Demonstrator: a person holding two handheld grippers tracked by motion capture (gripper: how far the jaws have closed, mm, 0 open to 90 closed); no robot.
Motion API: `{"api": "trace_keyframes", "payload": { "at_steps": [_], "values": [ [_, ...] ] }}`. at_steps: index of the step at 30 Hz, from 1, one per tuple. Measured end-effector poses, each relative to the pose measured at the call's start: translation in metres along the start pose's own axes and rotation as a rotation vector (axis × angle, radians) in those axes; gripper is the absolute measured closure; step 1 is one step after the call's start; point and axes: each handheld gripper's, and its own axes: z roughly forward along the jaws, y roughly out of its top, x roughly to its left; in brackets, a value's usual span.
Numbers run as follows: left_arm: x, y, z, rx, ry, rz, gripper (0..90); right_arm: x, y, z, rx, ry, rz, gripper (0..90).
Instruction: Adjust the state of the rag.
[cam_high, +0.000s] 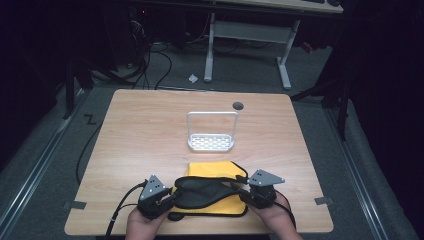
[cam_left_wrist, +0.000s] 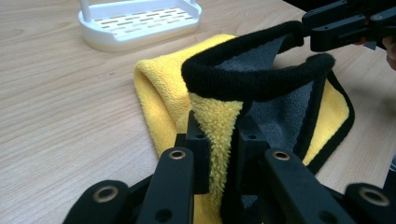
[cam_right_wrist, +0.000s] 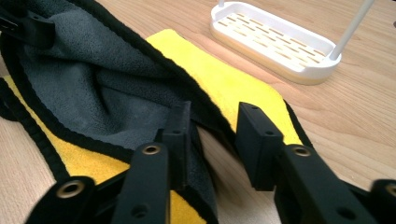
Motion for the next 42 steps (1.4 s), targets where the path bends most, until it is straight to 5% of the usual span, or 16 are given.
{"api": "trace_keyframes", "payload": {
  "at_steps": [6, 12, 16, 23, 24, 26, 30, 33, 39, 42],
  "values": [
    [-0.013, 0.001, 0.005, 0.004, -0.052, 0.033, 78.9, 0.017, 0.007, 0.001, -0.016, -0.014, -0.070, 56.4],
    [-0.029, 0.003, 0.013, 0.024, -0.088, 0.080, 78.2, 0.036, 0.014, -0.001, -0.038, 0.044, -0.109, 57.5],
    [-0.040, 0.002, 0.018, 0.032, -0.137, 0.105, 77.9, 0.048, 0.012, 0.011, 0.005, 0.109, -0.118, 54.8],
    [-0.050, 0.004, 0.017, 0.021, -0.192, 0.144, 76.9, 0.059, 0.007, 0.029, 0.077, 0.121, -0.169, 59.3],
    [-0.052, 0.003, 0.019, 0.024, -0.196, 0.157, 73.8, 0.058, 0.006, 0.030, 0.081, 0.124, -0.175, 76.0],
    [-0.053, 0.003, 0.019, 0.019, -0.193, 0.162, 69.0, 0.056, 0.006, 0.029, 0.091, 0.117, -0.182, 86.1],
    [-0.051, 0.003, 0.017, 0.000, -0.175, 0.152, 53.8, 0.047, 0.006, 0.023, 0.084, 0.090, -0.166, 86.2],
    [-0.044, 0.005, 0.011, -0.021, -0.149, 0.123, 42.1, 0.025, 0.003, 0.009, 0.051, 0.033, -0.122, 86.0],
    [-0.023, 0.003, 0.006, -0.015, -0.090, 0.062, 41.2, -0.005, -0.006, -0.002, 0.048, -0.024, -0.061, 86.1],
    [-0.001, -0.006, 0.013, 0.059, -0.025, -0.001, 41.7, -0.026, -0.014, -0.006, 0.067, -0.061, -0.015, 86.2]
  ]
}}
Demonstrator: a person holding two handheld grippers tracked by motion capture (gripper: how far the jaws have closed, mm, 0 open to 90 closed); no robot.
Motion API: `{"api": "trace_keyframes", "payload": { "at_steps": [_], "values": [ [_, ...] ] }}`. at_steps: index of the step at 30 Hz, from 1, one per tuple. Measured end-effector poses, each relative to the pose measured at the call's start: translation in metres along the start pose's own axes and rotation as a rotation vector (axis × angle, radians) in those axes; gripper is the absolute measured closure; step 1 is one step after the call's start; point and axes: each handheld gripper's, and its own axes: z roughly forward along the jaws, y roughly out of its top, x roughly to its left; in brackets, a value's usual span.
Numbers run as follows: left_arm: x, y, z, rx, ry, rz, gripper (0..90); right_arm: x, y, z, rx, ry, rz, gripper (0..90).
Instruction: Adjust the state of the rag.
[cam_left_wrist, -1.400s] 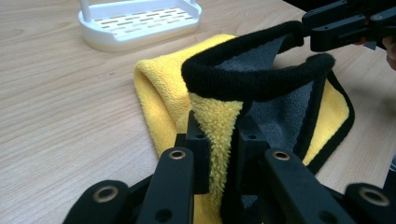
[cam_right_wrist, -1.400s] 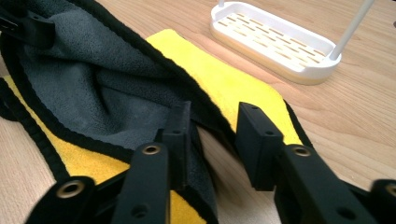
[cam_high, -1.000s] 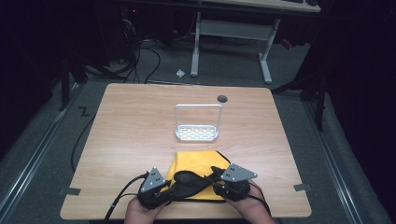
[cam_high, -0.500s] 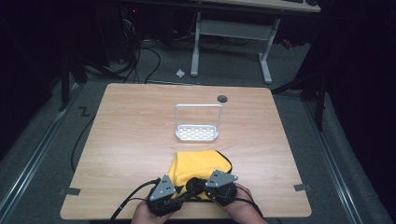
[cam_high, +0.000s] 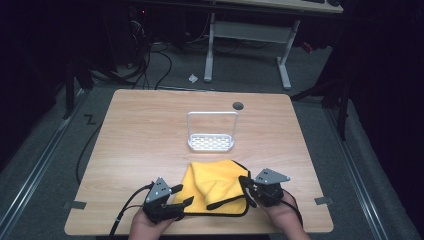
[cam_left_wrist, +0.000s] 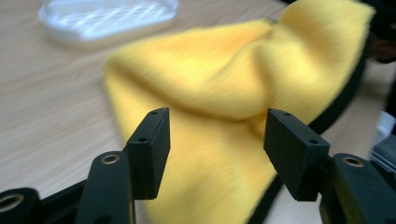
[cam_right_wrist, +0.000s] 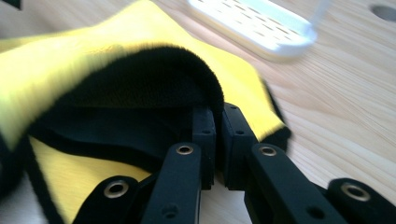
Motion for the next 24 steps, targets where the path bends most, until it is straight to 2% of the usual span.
{"api": "trace_keyframes", "payload": {
  "at_steps": [2, 3, 5, 6, 7, 8, 9, 10, 12, 14, 15, 17, 18, 19, 20, 21, 22, 23, 24],
  "values": [
    [0.008, -0.004, 0.006, 0.038, 0.010, -0.043, 41.7, -0.010, -0.005, -0.001, 0.013, -0.015, 0.031, 86.3],
    [0.008, -0.004, 0.006, 0.038, 0.010, -0.043, 42.0, -0.010, -0.005, -0.001, 0.013, -0.015, 0.031, 86.3],
    [0.013, -0.007, 0.011, 0.070, 0.011, -0.068, 42.7, -0.021, -0.009, -0.001, 0.022, -0.029, 0.062, 86.5],
    [0.013, -0.008, 0.014, 0.090, 0.009, -0.070, 43.9, -0.032, -0.013, -0.003, 0.030, -0.050, 0.087, 86.4],
    [0.013, -0.008, 0.014, 0.090, 0.009, -0.070, 45.4, -0.032, -0.013, -0.003, 0.030, -0.050, 0.087, 86.4],
    [0.012, -0.008, 0.016, 0.099, 0.006, -0.070, 46.9, -0.043, -0.018, -0.006, 0.032, -0.076, 0.113, 86.4],
    [0.012, -0.008, 0.018, 0.108, 0.004, -0.070, 46.9, -0.043, -0.018, -0.006, 0.032, -0.076, 0.113, 86.4],
    [0.011, -0.008, 0.019, 0.108, 0.010, -0.066, 50.3, -0.052, -0.023, -0.008, 0.035, -0.096, 0.137, 86.2],
    [0.012, -0.008, 0.022, 0.104, -0.005, -0.096, 56.4, -0.057, -0.026, -0.009, 0.037, -0.107, 0.158, 86.1],
    [0.012, -0.007, 0.022, 0.105, -0.006, -0.099, 59.6, -0.059, -0.027, -0.010, 0.037, -0.110, 0.166, 86.0],
    [0.012, -0.007, 0.023, 0.109, -0.003, -0.096, 71.5, -0.061, -0.028, -0.009, 0.037, -0.114, 0.171, 85.6],
    [0.011, -0.007, 0.024, 0.114, 0.003, -0.085, 80.8, -0.060, -0.028, -0.008, 0.040, -0.114, 0.174, 85.2],
    [0.010, -0.006, 0.024, 0.109, 0.007, -0.078, 83.1, -0.059, -0.028, -0.008, 0.044, -0.124, 0.168, 84.1],
    [0.011, -0.005, 0.021, 0.090, 0.029, -0.071, 84.3, -0.060, -0.028, -0.008, 0.042, -0.126, 0.167, 84.2],
    [0.011, -0.005, 0.021, 0.090, 0.029, -0.071, 84.9, -0.060, -0.028, -0.008, 0.042, -0.126, 0.167, 84.2],
    [0.012, -0.004, 0.019, 0.076, 0.044, -0.069, 85.3, -0.060, -0.027, -0.010, 0.036, -0.135, 0.176, 85.8],
    [0.018, -0.002, 0.010, 0.041, 0.075, -0.073, 85.7, -0.061, -0.027, -0.011, 0.036, -0.144, 0.172, 86.4],
    [0.018, -0.002, 0.010, 0.041, 0.075, -0.073, 85.8, -0.061, -0.027, -0.011, 0.036, -0.144, 0.172, 86.4],
    [0.025, 0.001, -0.001, 0.000, 0.114, -0.079, 85.9, -0.062, -0.025, -0.014, 0.023, -0.179, 0.166, 86.7]
  ]
}}
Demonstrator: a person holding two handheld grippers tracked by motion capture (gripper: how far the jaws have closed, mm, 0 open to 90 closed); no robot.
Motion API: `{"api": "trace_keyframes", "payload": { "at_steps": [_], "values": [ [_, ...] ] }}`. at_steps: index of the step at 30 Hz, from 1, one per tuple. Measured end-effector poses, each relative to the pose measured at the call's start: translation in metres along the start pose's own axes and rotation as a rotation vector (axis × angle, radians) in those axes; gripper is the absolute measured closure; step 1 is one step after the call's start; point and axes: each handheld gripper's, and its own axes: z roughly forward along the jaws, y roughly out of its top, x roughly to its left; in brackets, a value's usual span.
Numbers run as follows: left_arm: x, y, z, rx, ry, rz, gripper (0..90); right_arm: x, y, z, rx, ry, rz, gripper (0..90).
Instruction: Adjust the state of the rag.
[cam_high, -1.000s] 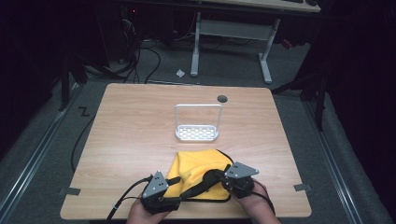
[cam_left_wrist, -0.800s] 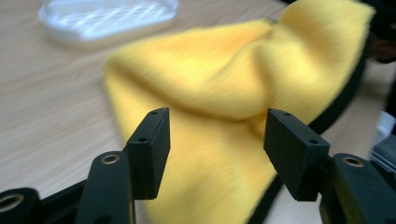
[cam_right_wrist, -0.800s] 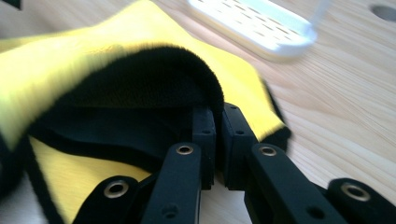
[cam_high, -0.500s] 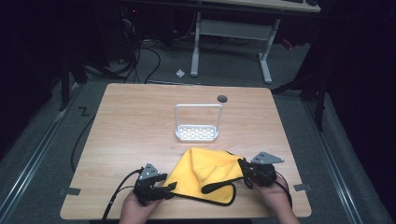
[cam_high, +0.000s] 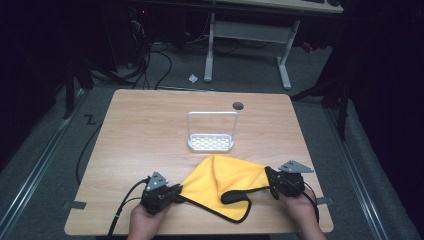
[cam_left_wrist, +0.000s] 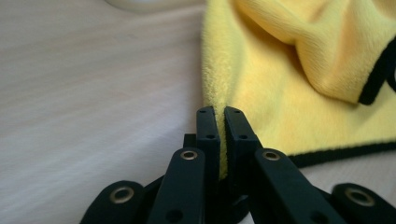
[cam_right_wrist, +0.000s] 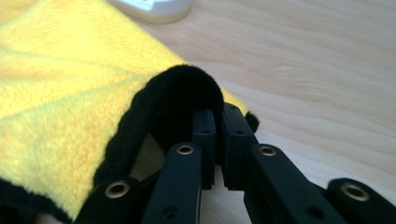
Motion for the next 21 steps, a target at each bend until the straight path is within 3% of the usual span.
{"api": "trace_keyframes", "payload": {
  "at_steps": [3, 5, 7, 9, 10, 11, 12, 15, 21],
  "values": [
    [0.010, 0.002, -0.011, -0.042, 0.037, -0.012, 86.0, -0.007, 0.002, -0.003, -0.032, -0.051, 0.026, 86.7],
    [0.024, 0.001, -0.020, -0.057, 0.052, -0.047, 86.0, -0.015, 0.001, 0.000, -0.023, -0.046, 0.055, 86.3],
    [0.027, 0.000, -0.021, -0.058, 0.050, -0.060, 85.8, -0.017, -0.001, 0.003, -0.011, -0.031, 0.075, 85.4],
    [0.031, -0.002, -0.017, -0.014, 0.031, -0.078, 84.8, -0.017, -0.004, 0.008, 0.012, -0.017, 0.077, 84.4],
    [0.032, -0.004, -0.015, -0.010, 0.040, -0.079, 83.0, -0.015, -0.004, 0.008, 0.015, -0.022, 0.068, 83.0],
    [0.032, -0.005, -0.014, -0.013, 0.053, -0.080, 79.8, -0.014, -0.003, 0.008, 0.011, -0.028, 0.060, 80.8],
    [0.031, -0.004, -0.014, -0.014, 0.068, -0.082, 69.8, -0.013, -0.001, 0.004, -0.002, -0.053, 0.058, 76.2],
    [0.027, -0.002, -0.017, -0.044, 0.096, -0.067, 56.7, -0.016, -0.003, 0.000, -0.015, -0.057, 0.076, 74.3],
    [0.013, 0.002, -0.030, -0.101, 0.131, -0.025, 47.9, -0.017, -0.003, -0.003, -0.016, -0.064, 0.083, 69.3]
  ]
}}
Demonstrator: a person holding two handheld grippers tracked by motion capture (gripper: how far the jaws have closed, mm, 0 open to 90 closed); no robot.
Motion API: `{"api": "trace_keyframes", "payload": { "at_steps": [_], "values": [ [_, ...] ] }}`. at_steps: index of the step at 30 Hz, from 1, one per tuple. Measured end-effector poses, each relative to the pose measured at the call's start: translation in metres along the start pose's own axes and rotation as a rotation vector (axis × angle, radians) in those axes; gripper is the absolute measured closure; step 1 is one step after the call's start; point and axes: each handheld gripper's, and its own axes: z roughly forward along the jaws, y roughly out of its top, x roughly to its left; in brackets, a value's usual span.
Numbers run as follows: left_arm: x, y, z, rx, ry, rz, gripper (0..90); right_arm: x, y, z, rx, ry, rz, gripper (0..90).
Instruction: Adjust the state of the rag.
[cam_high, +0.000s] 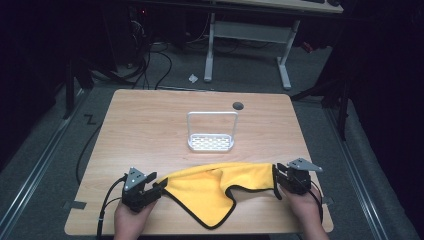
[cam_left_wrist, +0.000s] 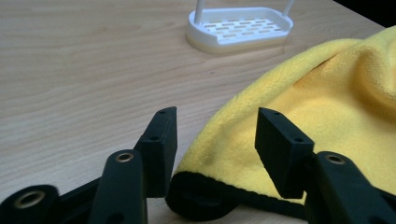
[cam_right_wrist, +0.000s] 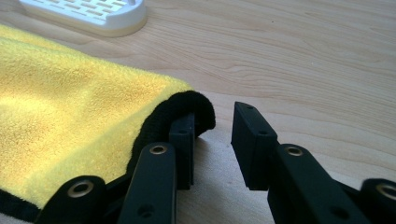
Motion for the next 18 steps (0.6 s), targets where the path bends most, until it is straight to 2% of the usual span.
{"api": "trace_keyframes", "payload": {
  "at_steps": [2, 3, 4, 5, 8, 9, 10, 12, 13, 14, 16, 17, 18],
  "values": [
    [-0.003, 0.001, -0.001, -0.003, -0.010, 0.009, 47.5, 0.000, 0.000, 0.000, 0.001, 0.003, -0.004, 68.8],
    [-0.007, 0.001, -0.002, -0.005, -0.023, 0.018, 47.5, 0.001, 0.000, 0.001, 0.003, 0.005, -0.004, 68.5],
    [-0.017, 0.000, -0.001, 0.004, -0.057, 0.039, 47.8, 0.001, -0.001, 0.002, 0.007, 0.013, 0.000, 68.3],
    [-0.017, 0.000, -0.001, 0.004, -0.057, 0.039, 49.0, 0.001, -0.001, 0.002, 0.007, 0.013, 0.000, 68.3],
    [-0.032, -0.003, 0.006, 0.040, -0.144, 0.070, 49.8, 0.002, -0.002, 0.004, 0.014, 0.024, -0.002, 68.0],
    [-0.043, -0.007, 0.013, 0.072, -0.181, 0.107, 49.8, 0.002, -0.002, 0.004, 0.017, 0.026, -0.001, 68.0],
    [-0.043, -0.007, 0.013, 0.072, -0.181, 0.107, 49.5, 0.002, -0.002, 0.004, 0.017, 0.026, -0.001, 68.0],
    [-0.052, -0.010, 0.021, 0.108, -0.211, 0.126, 47.7, 0.004, -0.003, 0.005, 0.024, 0.034, 0.001, 68.0],
    [-0.059, -0.014, 0.027, 0.135, -0.258, 0.124, 46.9, 0.004, -0.003, 0.006, 0.027, 0.036, 0.000, 68.0],
    [-0.064, -0.015, 0.029, 0.145, -0.282, 0.128, 46.4, 0.004, -0.003, 0.006, 0.029, 0.038, -0.001, 68.0],
    [-0.073, -0.017, 0.033, 0.171, -0.328, 0.155, 44.2, 0.004, -0.004, 0.007, 0.033, 0.044, -0.004, 68.0],
    [-0.073, -0.017, 0.033, 0.171, -0.328, 0.155, 42.5, 0.004, -0.004, 0.007, 0.033, 0.044, -0.004, 68.0],
    [-0.078, -0.018, 0.035, 0.193, -0.354, 0.166, 42.5, 0.005, -0.004, 0.007, 0.035, 0.045, -0.001, 68.1]
  ]
}}
